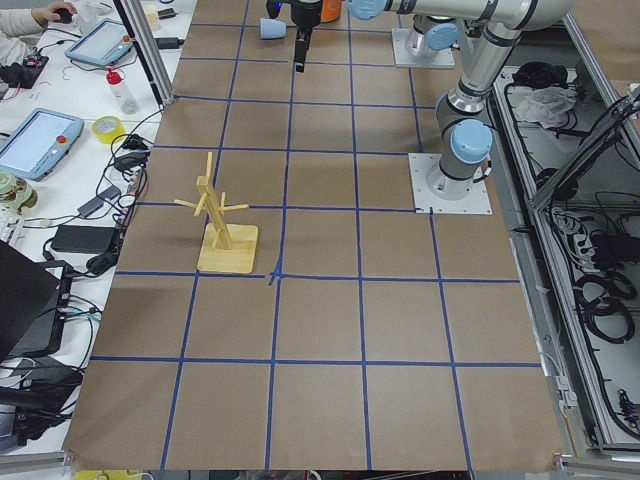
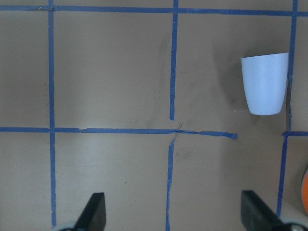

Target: Flip cup

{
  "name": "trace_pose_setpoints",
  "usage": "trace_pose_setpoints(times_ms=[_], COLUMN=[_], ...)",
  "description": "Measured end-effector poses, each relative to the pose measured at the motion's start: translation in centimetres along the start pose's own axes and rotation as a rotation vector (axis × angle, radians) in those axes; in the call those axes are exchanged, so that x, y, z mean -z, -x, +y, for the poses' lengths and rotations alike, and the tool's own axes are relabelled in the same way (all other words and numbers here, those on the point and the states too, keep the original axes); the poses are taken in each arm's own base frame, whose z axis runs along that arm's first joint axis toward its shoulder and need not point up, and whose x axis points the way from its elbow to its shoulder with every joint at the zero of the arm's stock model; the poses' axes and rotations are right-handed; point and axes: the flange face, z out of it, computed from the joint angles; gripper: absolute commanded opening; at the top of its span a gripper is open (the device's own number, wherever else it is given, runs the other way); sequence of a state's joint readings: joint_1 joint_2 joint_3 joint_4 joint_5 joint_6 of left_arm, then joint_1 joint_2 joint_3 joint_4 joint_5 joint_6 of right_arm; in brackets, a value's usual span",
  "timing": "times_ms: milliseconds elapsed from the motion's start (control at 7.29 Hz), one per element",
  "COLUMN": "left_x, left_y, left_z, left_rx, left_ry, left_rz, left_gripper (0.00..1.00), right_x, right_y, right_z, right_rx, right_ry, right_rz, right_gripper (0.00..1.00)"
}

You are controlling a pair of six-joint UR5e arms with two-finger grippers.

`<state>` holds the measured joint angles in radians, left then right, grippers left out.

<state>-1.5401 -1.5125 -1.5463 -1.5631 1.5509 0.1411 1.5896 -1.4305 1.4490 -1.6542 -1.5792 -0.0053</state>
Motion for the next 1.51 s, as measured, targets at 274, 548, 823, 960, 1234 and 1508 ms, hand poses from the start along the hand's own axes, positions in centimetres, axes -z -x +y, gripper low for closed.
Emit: trace_pose_setpoints(times_ms=[274, 548, 823, 960, 1234, 1508], left_x=[0.0, 0.0, 0.0, 0.0, 0.0, 0.0], left_y=[0.0, 0.0, 0.0, 0.0, 0.0, 0.0], left_z=[0.0, 0.0, 0.0, 0.0, 0.0, 0.0], left_rx=[0.000, 0.000, 0.000, 0.000, 0.000, 0.000], left_ry=[0.000, 0.000, 0.000, 0.000, 0.000, 0.000], left_rz=[0.000, 0.000, 0.000, 0.000, 0.000, 0.000], left_gripper=[1.00, 1.00, 1.00, 1.00, 1.00, 1.00], right_x=[-3.0, -8.9, -15.0, -18.1, -23.8, -27.8], right_y=[-5.9, -10.7, -15.0, -16.3, -18.0, -18.7], right_z=[-3.2, -6.1, -8.0, -8.9, -9.6, -9.7], right_rx=[0.015, 0.090, 0.136, 0.161, 0.192, 0.217], right_ry=[-0.001, 0.015, 0.011, 0.003, 0.005, 0.037], right_rz=[-0.001, 0.001, 0.004, 0.007, 0.006, -0.006], right_gripper=[1.00, 1.00, 1.00, 1.00, 1.00, 1.00])
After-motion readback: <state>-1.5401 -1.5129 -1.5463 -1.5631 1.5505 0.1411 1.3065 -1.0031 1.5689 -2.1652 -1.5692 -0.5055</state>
